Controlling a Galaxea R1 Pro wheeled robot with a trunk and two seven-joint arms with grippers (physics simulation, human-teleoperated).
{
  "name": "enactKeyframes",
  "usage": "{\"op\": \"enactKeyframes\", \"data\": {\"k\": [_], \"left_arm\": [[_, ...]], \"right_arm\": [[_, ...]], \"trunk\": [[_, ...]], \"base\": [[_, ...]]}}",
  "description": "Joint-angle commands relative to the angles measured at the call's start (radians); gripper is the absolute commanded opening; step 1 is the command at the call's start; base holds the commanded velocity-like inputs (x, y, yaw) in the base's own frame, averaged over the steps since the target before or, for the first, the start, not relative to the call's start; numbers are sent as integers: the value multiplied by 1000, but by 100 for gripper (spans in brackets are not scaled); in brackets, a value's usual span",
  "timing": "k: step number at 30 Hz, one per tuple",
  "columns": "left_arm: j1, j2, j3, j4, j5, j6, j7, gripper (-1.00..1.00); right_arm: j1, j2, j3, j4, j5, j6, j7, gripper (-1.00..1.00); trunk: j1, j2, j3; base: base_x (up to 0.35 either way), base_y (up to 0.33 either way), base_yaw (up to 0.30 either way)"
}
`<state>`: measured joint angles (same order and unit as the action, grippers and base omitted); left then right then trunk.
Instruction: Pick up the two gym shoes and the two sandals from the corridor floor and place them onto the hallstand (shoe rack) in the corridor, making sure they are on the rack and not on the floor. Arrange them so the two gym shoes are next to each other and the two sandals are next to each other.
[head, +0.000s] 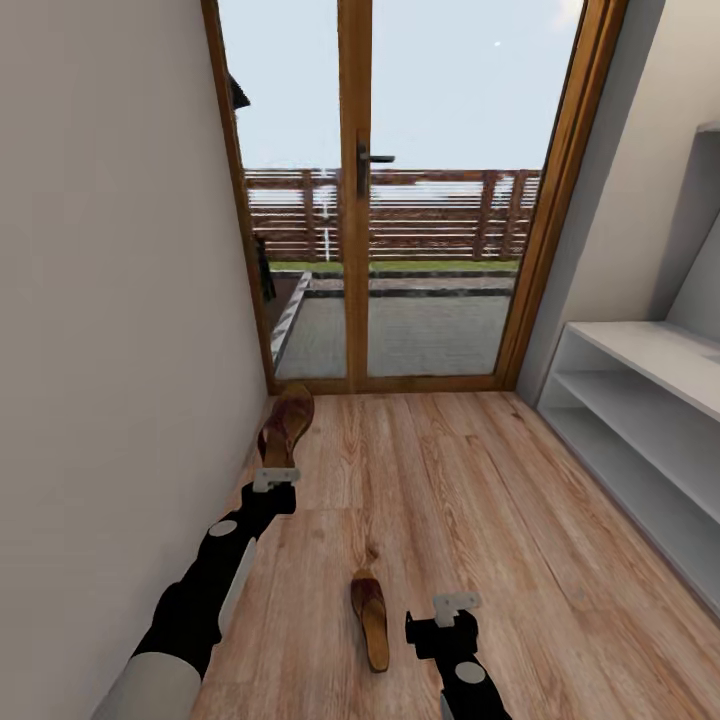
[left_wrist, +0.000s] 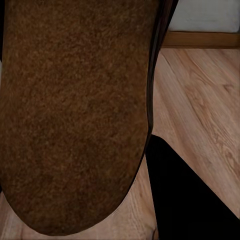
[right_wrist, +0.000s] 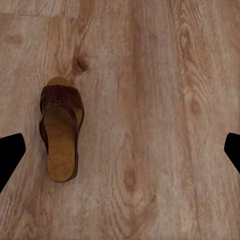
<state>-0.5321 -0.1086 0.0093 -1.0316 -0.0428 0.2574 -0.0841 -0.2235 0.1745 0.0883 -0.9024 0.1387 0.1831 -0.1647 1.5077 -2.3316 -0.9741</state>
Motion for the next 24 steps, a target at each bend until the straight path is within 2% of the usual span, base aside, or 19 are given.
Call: {"op": "enactKeyframes", "data": {"k": [1,4,5,10,17,24], "left_arm": [[0,0,1,-4,-7,7,-6,-100],[3,0,1,-5,-8,8,-6,-100],[3,0,1,-5,-8,8,-6,-100],[4,-1,0,-5,-8,8,-7,-100],[8,0,1,-4,-6,8,-9,-100],[12,1,1,-5,-8,8,-9,-100]], "right_arm": [[-1,0,0,55,11,10,-4,100],[-5,0,-1,154,9,9,-5,100],[-7,0,-1,161,9,9,-6,100],[-42,0,0,167,2,10,-5,100],[-51,0,2,167,-54,10,-4,100],[-51,0,2,168,-62,10,-4,100]], "trunk": [[0,0,-1],[0,0,-1],[0,0,-1],[0,0,-1],[0,0,-1],[0,0,-1]], "base": [[310,0,0],[269,0,0],[87,0,0],[25,0,0],[34,8,0],[140,99,0]]}}
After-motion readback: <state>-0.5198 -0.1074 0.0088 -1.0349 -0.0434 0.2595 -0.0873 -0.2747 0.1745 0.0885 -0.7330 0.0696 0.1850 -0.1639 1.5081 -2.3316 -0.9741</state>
